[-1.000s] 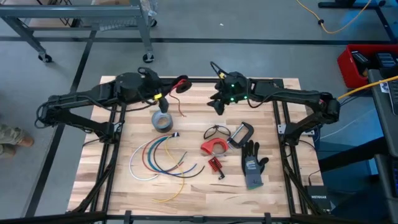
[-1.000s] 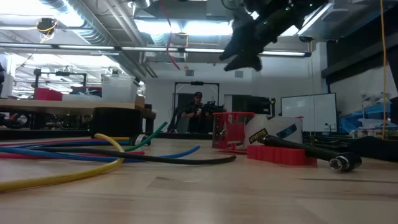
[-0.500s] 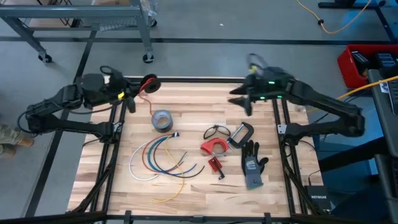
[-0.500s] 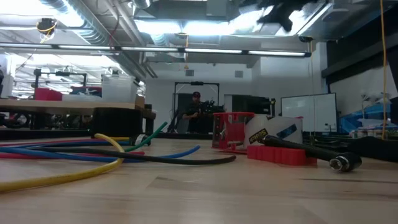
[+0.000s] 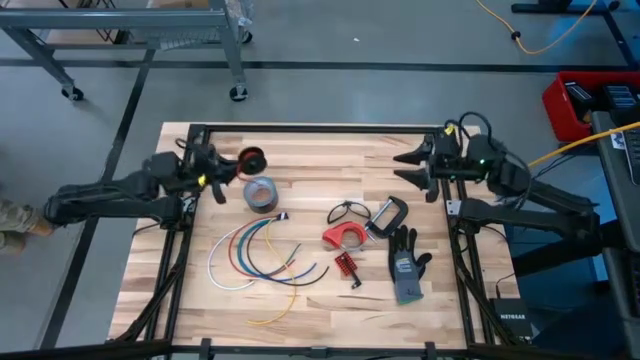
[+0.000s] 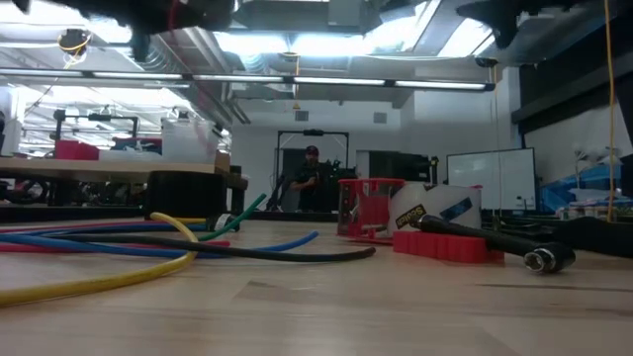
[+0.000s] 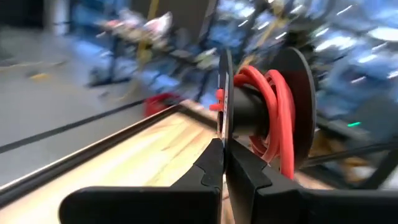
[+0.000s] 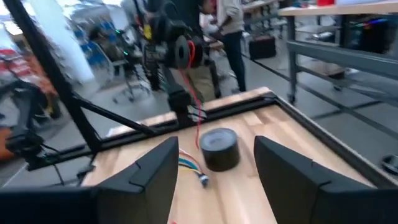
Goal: Coil cords
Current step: Coil the red wire onto the spool
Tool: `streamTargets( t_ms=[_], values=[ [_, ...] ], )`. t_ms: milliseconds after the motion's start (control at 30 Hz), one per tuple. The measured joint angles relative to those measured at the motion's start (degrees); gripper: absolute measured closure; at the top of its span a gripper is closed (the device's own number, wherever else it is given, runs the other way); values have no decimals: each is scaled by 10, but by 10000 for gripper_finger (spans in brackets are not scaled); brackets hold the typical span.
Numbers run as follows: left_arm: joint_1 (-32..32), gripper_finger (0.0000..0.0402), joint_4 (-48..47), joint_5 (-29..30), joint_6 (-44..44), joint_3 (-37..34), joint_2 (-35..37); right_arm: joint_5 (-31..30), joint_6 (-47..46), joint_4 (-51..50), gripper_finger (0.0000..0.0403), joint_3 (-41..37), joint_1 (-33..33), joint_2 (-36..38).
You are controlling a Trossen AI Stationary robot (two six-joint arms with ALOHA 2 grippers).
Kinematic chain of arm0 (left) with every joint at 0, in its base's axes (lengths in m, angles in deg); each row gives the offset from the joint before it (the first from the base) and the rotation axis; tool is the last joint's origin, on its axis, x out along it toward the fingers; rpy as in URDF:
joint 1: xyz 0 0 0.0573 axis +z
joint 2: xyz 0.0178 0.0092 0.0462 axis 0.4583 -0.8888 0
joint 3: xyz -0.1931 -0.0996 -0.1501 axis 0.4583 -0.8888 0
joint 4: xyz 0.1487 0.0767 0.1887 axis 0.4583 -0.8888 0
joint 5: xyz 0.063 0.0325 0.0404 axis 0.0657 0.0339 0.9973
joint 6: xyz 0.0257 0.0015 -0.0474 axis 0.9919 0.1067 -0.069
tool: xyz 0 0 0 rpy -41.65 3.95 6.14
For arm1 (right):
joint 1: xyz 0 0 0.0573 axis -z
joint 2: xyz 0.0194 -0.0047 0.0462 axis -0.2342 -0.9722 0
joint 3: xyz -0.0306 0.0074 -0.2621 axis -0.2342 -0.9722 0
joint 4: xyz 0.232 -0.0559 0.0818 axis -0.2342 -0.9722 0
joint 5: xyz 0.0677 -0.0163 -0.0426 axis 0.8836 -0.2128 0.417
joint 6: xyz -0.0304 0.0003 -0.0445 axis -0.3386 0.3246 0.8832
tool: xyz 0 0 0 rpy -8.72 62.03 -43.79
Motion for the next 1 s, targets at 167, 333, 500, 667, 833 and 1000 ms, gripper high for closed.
streamTargets(
  t_ms=[167,333,500,667,833,1000],
  values=[
    [-1,401,256,-59,-29,-117,-36,32,-62,150,189,-103,0,16],
    [-14,401,398,-66,-55,-154,-118,34,-124,243,189,-164,0,-6],
    [-37,401,527,-66,-40,-154,-226,-16,-164,249,189,-180,0,-53],
    [-52,401,698,-65,-12,-152,-341,-46,-246,258,189,-180,0,-116],
    [-58,401,737,-65,6,-110,-431,-26,-257,280,189,-180,0,-170],
    [-58,401,737,-69,36,-42,-513,48,-257,327,189,-180,0,-210]
  ],
)
